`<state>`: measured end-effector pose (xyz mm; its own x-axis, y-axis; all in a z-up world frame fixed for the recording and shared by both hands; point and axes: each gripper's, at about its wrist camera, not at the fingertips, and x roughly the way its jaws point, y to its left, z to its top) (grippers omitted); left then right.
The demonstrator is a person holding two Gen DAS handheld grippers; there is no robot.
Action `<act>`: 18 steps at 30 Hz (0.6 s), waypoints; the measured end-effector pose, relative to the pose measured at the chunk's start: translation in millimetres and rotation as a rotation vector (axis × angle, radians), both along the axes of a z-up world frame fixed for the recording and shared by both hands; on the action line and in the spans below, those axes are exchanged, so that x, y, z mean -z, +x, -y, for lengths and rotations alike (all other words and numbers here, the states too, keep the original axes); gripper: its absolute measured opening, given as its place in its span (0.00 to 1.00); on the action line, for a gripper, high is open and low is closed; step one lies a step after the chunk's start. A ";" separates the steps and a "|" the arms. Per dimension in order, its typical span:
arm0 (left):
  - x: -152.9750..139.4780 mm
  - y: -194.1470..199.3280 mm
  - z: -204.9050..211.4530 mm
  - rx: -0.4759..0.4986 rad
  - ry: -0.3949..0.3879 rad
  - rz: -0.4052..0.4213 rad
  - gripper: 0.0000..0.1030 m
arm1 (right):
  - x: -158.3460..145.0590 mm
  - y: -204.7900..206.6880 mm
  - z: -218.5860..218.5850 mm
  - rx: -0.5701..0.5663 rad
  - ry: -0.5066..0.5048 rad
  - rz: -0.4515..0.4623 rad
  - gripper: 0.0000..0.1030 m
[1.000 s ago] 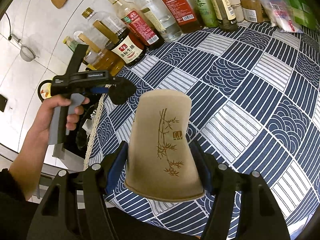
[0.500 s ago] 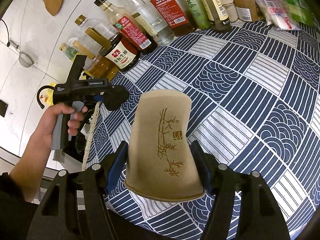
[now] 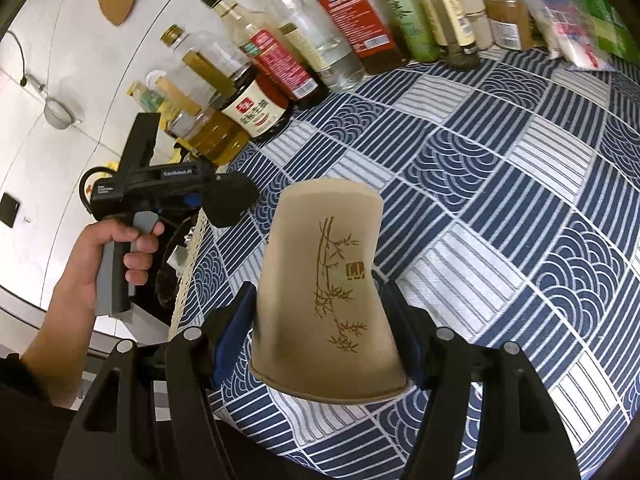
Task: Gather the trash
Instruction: 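Grasp the black cloth with the left tool while the right holds the tan cup, then carry the tan cup and black cloth over the trash bag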
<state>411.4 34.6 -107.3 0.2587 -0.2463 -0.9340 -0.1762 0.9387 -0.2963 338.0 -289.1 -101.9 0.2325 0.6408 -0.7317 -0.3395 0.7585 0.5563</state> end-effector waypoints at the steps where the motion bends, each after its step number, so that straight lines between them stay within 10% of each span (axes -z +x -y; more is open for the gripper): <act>1: -1.4 -1.7 -0.6 0.000 -0.001 0.002 0.63 | -0.3 -0.1 -3.8 -0.008 -0.002 0.001 0.63; 18: -21.4 -74.9 -64.0 -0.103 -0.056 0.070 0.63 | -4.2 -8.7 -105.0 -0.199 -0.044 0.000 0.63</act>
<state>336.6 98.6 -85.9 0.3491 -0.2662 -0.8985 -0.2479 0.8984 -0.3625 329.3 -184.1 -97.7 0.1040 0.6418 -0.7598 -0.4850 0.6997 0.5246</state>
